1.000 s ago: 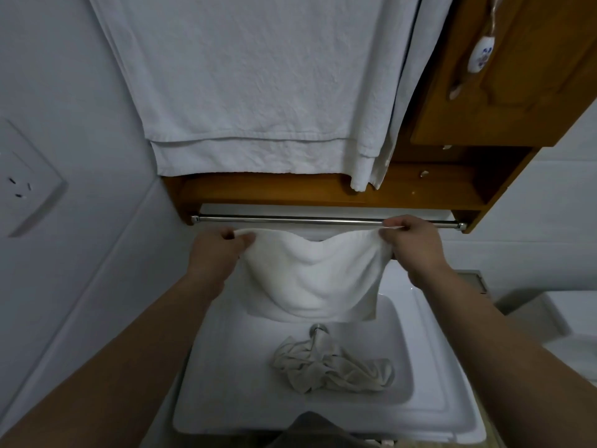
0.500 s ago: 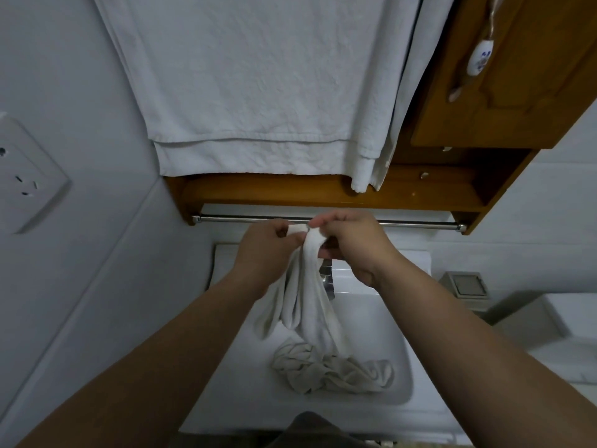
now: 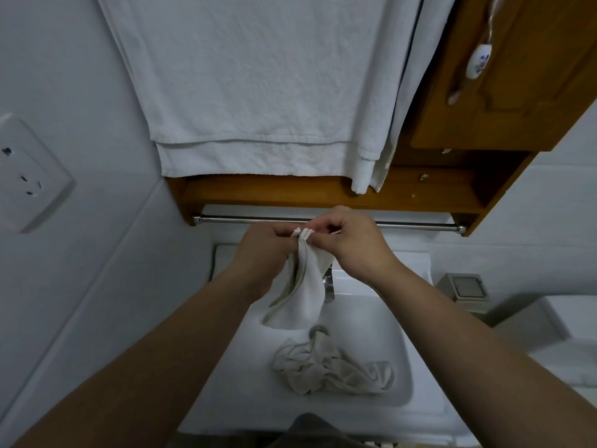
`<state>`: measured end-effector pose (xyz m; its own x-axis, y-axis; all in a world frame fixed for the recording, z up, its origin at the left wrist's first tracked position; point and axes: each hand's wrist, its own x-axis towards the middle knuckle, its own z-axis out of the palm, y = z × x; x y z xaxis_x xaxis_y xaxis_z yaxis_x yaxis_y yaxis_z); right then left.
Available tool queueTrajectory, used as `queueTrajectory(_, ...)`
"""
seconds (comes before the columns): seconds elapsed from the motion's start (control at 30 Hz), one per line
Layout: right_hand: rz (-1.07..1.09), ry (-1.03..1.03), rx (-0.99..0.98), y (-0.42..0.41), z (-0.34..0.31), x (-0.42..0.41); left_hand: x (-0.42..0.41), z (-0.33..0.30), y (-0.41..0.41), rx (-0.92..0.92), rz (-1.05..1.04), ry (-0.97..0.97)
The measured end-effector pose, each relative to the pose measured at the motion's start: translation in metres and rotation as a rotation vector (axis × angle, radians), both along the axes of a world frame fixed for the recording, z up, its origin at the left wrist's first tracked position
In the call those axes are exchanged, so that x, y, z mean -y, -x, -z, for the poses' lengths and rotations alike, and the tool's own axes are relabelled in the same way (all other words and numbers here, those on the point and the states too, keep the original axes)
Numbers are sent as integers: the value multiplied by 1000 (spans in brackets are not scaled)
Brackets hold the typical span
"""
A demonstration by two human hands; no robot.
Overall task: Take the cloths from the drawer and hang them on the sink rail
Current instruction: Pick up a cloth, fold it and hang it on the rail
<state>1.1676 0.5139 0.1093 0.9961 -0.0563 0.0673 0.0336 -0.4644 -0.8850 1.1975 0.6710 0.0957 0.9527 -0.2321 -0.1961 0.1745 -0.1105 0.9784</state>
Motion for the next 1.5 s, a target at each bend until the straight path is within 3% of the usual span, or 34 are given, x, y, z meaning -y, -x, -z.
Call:
queueTrajectory(0.17,-30,165,46,1,-3,2,-3,0,2,-127,40,133)
queueTrajectory(0.33,-37,226,34,1,-3,1,0,0,2,-64,90,76)
queueTrajectory(0.47,-40,191,-86,-2,-3,5,3,2,5,-42,133,-74)
queueTrajectory(0.57,-33,140,-153,-4,-2,10,5,-1,9,-81,177,-77)
queueTrajectory(0.73,-25,117,-168,-4,-2,15,-1,1,11,31,225,-171)
queueTrajectory(0.93,-18,-32,-187,-2,0,18,2,1,14,103,113,-177)
queueTrajectory(1.17,-170,-124,-283,6,7,25,0,4,19,132,22,-131)
queueTrajectory(1.33,-235,-60,-272,7,12,30,-2,6,18,162,69,-213)
queueTrajectory(1.5,-211,132,-221,6,15,34,-9,4,15,230,104,-310)
